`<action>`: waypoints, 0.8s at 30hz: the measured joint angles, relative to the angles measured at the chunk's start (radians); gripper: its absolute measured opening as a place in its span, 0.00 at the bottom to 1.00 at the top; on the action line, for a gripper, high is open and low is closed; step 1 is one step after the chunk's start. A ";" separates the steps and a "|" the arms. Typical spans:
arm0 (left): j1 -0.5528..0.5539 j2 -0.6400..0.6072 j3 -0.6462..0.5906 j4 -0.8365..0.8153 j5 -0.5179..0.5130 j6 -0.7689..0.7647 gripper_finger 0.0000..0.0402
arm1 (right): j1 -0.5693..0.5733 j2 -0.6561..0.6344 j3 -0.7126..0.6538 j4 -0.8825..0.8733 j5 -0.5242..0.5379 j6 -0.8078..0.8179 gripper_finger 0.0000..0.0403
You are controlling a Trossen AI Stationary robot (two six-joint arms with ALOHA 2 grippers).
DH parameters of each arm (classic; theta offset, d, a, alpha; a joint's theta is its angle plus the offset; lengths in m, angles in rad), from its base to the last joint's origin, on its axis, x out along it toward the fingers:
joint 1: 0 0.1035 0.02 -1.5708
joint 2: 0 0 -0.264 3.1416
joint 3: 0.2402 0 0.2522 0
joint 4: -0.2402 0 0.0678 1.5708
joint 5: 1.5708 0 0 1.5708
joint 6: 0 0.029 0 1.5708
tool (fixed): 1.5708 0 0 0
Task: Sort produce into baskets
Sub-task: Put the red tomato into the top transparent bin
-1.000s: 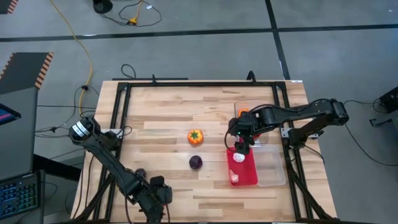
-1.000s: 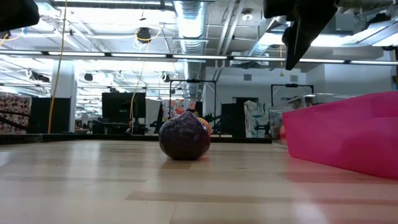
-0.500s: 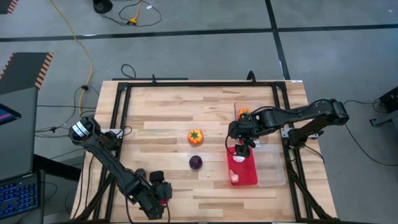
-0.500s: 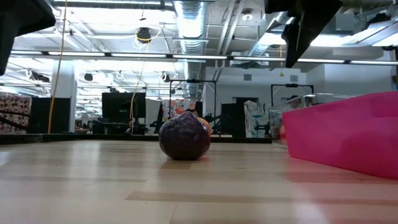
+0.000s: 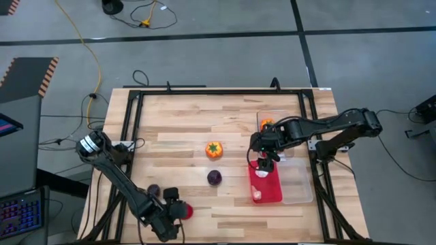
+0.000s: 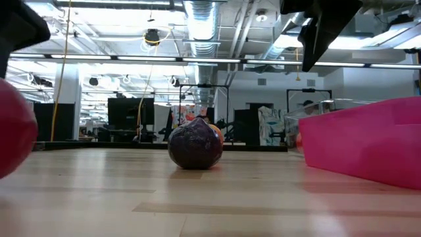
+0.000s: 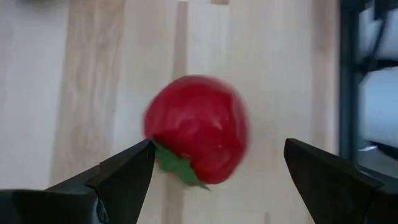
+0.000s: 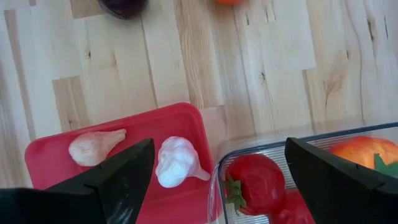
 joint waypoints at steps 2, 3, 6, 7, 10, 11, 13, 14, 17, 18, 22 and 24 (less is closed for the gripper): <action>0.006 0.018 0.000 0.005 -0.019 0.003 0.86 | 0.000 0.000 0.000 0.000 0.000 0.000 0.96; 0.008 0.026 0.000 0.003 -0.035 0.003 0.86 | 0.000 0.000 0.000 0.001 0.000 0.000 0.96; 0.019 0.047 0.001 0.008 -0.076 0.001 0.86 | 0.000 0.000 0.000 0.001 0.000 0.000 0.96; 0.024 0.051 0.002 0.010 -0.083 -0.002 0.86 | 0.000 0.000 0.000 0.001 0.000 0.000 0.96; 0.036 0.056 0.002 0.024 -0.092 -0.014 0.86 | 0.000 0.000 0.000 0.001 0.000 0.000 0.96; 0.042 0.058 0.003 0.034 -0.094 -0.017 0.86 | 0.000 0.000 0.000 0.001 0.000 0.000 0.96; 0.050 0.060 0.003 0.034 -0.094 -0.022 0.86 | 0.000 0.000 0.000 0.001 0.000 0.000 0.96; 0.054 0.063 0.003 0.036 -0.094 -0.023 0.86 | 0.001 0.000 0.000 0.001 0.000 0.000 0.96; 0.067 0.070 0.003 0.044 -0.101 -0.020 0.86 | 0.002 0.000 0.000 0.002 0.000 0.000 0.96; 0.075 0.070 0.003 0.050 -0.104 -0.016 0.86 | 0.002 0.000 0.000 0.002 0.000 0.000 0.96; 0.096 0.070 0.003 0.075 -0.152 -0.007 0.86 | 0.002 0.000 0.000 0.001 0.000 0.000 0.96; 0.108 0.070 0.003 0.093 -0.155 0.014 0.86 | 0.002 0.000 0.000 0.001 0.000 0.000 0.96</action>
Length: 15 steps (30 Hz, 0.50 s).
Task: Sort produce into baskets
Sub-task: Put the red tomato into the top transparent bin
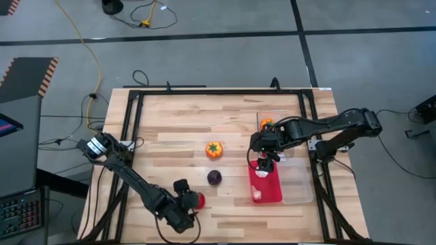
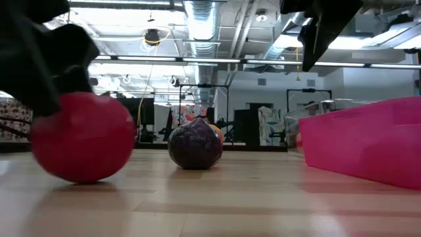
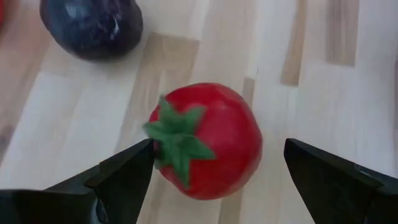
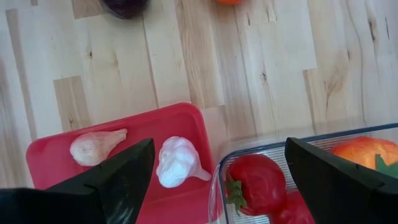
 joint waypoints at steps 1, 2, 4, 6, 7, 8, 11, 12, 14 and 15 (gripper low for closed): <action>0.007 0.000 0.000 0.001 -0.001 0.005 0.86 | 0.000 0.000 0.000 0.000 0.000 0.000 0.96; 0.014 0.000 0.000 0.002 -0.001 0.008 0.86 | 0.000 0.000 0.000 0.000 0.000 0.000 0.96; 0.026 0.000 0.000 0.018 -0.001 0.018 0.86 | 0.000 0.000 0.000 -0.001 0.000 0.000 0.96; 0.036 0.000 0.000 0.026 -0.001 0.032 0.86 | 0.000 0.000 0.000 -0.001 0.000 0.000 0.96; 0.040 0.000 0.000 0.025 -0.001 0.038 0.86 | 0.000 0.000 0.000 -0.001 0.000 0.000 0.96; 0.046 0.000 0.000 0.025 -0.001 0.040 0.86 | 0.000 0.000 0.000 -0.001 0.000 -0.002 0.96; 0.059 0.000 0.000 0.025 0.002 0.040 0.86 | 0.000 0.000 0.000 -0.001 0.000 -0.002 0.96; 0.062 0.000 0.000 0.025 0.010 0.040 0.86 | 0.000 0.000 0.000 -0.001 0.000 -0.002 0.96; 0.068 0.000 0.000 0.024 0.032 0.038 0.86 | 0.000 0.000 0.000 -0.001 0.000 -0.002 0.96; 0.072 0.006 0.000 0.025 0.041 0.033 0.86 | 0.000 0.000 0.000 -0.001 0.000 -0.002 0.96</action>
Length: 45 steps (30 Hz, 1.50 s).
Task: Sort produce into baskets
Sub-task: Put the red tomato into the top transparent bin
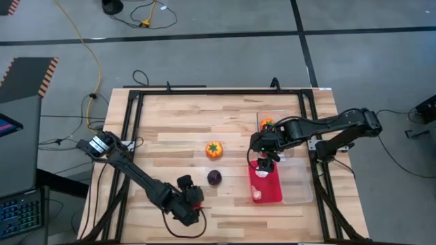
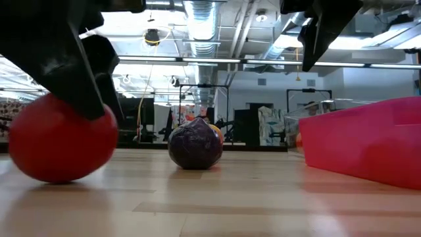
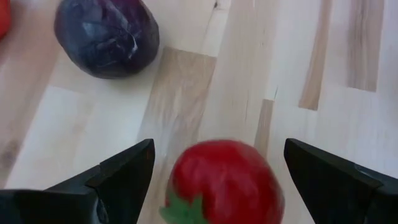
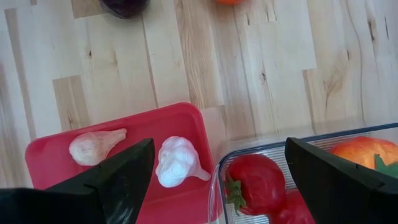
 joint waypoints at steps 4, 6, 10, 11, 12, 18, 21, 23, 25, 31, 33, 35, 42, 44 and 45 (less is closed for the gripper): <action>0.008 0.030 0.001 0.002 0.055 -0.010 0.84 | 0.000 0.000 0.000 -0.002 0.000 0.000 0.96; 0.009 0.055 0.000 -0.009 0.098 -0.017 0.81 | 0.000 0.000 0.000 -0.003 0.000 0.000 0.96; 0.009 0.081 0.000 -0.009 0.141 -0.020 0.73 | 0.000 0.000 0.000 -0.002 0.000 -0.005 0.96; 0.009 0.083 0.000 -0.010 0.141 -0.022 0.71 | 0.000 0.000 0.000 -0.001 0.000 -0.005 0.96; 0.009 0.083 0.001 -0.010 0.141 -0.023 0.69 | 0.000 0.000 0.000 -0.001 0.000 -0.005 0.96; 0.018 0.080 0.001 -0.006 0.175 -0.025 0.64 | 0.004 -0.001 0.000 -0.006 0.000 -0.006 0.96; 0.038 0.073 0.014 -0.017 0.212 -0.014 0.66 | 0.017 -0.013 0.000 -0.031 0.000 -0.010 0.96; 0.058 0.065 0.042 -0.018 0.220 0.023 0.68 | 0.032 -0.034 0.000 -0.059 0.000 -0.008 0.96; 0.087 0.059 0.079 -0.012 0.219 0.088 0.68 | 0.045 -0.059 0.000 -0.080 0.000 -0.008 0.96; 0.222 0.059 0.229 0.002 0.209 0.332 0.68 | 0.083 -0.156 0.000 -0.082 0.015 -0.008 0.96; 0.274 0.059 0.282 0.007 0.186 0.417 0.68 | 0.095 -0.191 0.000 -0.082 0.035 -0.008 0.96; 0.327 0.059 0.331 0.028 0.175 0.507 0.68 | 0.102 -0.222 0.000 -0.080 0.055 -0.008 0.96; 0.505 0.058 0.417 0.227 0.183 0.747 0.68 | 0.112 -0.324 0.000 -0.052 0.066 -0.021 0.96; 0.552 0.058 0.417 0.309 0.218 0.777 0.68 | 0.112 -0.346 0.000 -0.032 0.079 -0.047 0.96; 0.574 0.058 0.417 0.340 0.236 0.782 0.68 | 0.112 -0.356 0.000 -0.023 0.084 -0.064 0.96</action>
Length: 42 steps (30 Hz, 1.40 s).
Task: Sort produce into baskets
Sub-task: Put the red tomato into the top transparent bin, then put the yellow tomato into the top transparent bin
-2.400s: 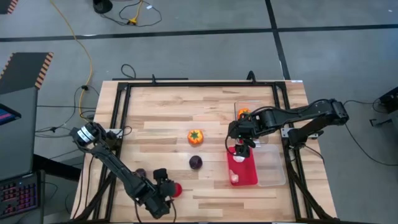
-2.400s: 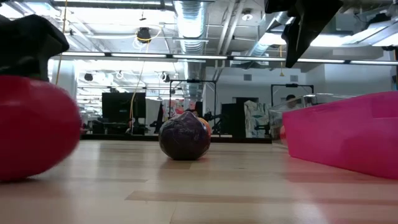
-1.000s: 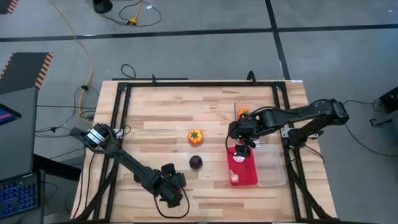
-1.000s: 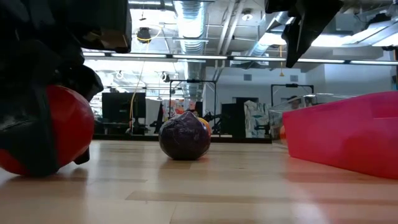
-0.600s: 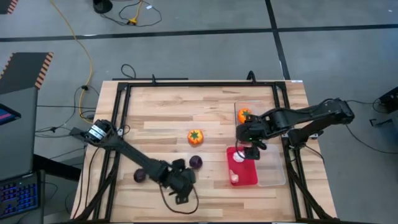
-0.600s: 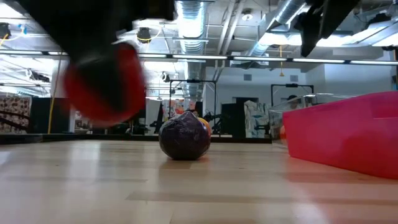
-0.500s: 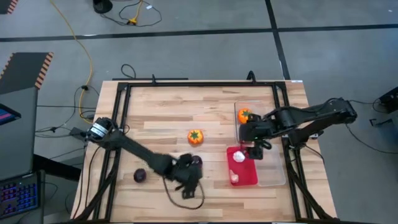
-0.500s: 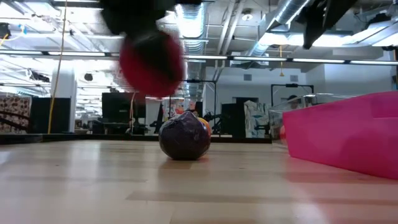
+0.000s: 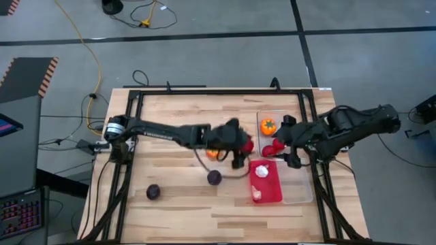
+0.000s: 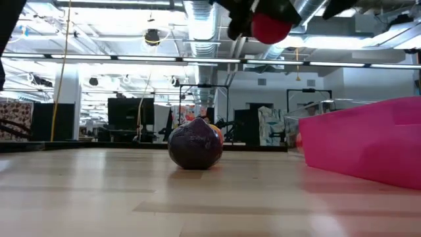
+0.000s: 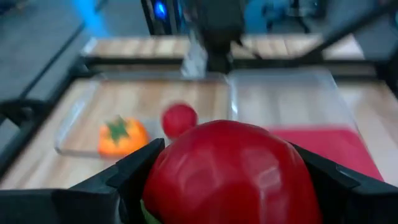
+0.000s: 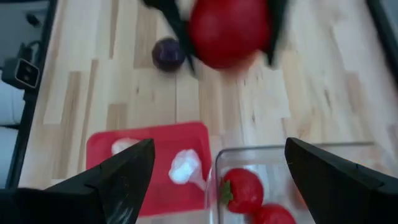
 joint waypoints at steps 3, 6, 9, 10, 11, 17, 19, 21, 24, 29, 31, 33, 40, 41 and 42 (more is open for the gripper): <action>0.060 0.013 0.000 0.100 0.030 0.002 0.68 | -0.001 -0.026 0.000 0.033 0.004 -0.056 0.96; 0.106 0.039 -0.002 0.187 0.048 -0.006 0.68 | -0.001 -0.042 0.000 0.061 0.004 -0.116 0.96; 0.134 0.075 -0.003 0.276 0.063 -0.007 0.68 | -0.001 -0.051 0.000 0.085 0.004 -0.154 0.96; 0.140 0.096 0.002 0.342 0.063 -0.007 0.68 | -0.001 -0.055 0.000 0.090 0.004 -0.164 0.96; 0.145 0.110 0.003 0.374 0.066 -0.013 0.68 | -0.003 -0.060 0.000 0.092 0.007 -0.175 0.96; 0.156 0.232 0.001 0.599 0.097 -0.040 0.68 | -0.010 -0.065 0.000 0.095 0.026 -0.188 0.96; 0.157 0.272 0.001 0.675 0.132 -0.051 0.68 | -0.013 -0.064 0.000 0.094 0.027 -0.188 0.96; 0.157 0.313 0.001 0.757 0.156 -0.079 0.69 | -0.016 -0.064 0.000 0.093 0.027 -0.188 0.96; 0.157 0.362 0.001 0.826 0.164 -0.123 0.69 | -0.017 -0.063 0.000 0.093 0.027 -0.188 0.96; 0.157 0.399 0.000 0.847 0.163 -0.138 0.70 | -0.017 -0.064 0.000 0.093 0.027 -0.188 0.96; 0.155 0.400 0.000 0.841 0.164 -0.124 0.72 | -0.017 -0.064 0.000 0.093 0.027 -0.189 0.96; 0.150 0.401 0.000 0.840 0.160 -0.092 0.75 | -0.017 -0.063 0.000 0.093 0.027 -0.188 0.96; 0.133 0.401 0.000 0.840 0.132 -0.014 0.87 | -0.017 -0.063 0.000 0.093 0.028 -0.188 0.96; 0.134 0.401 0.000 0.836 0.132 -0.020 0.87 | -0.017 -0.063 0.000 0.093 0.028 -0.188 0.96; 0.134 0.400 0.000 0.833 0.136 -0.025 0.88 | -0.017 -0.063 0.000 0.093 0.028 -0.188 0.96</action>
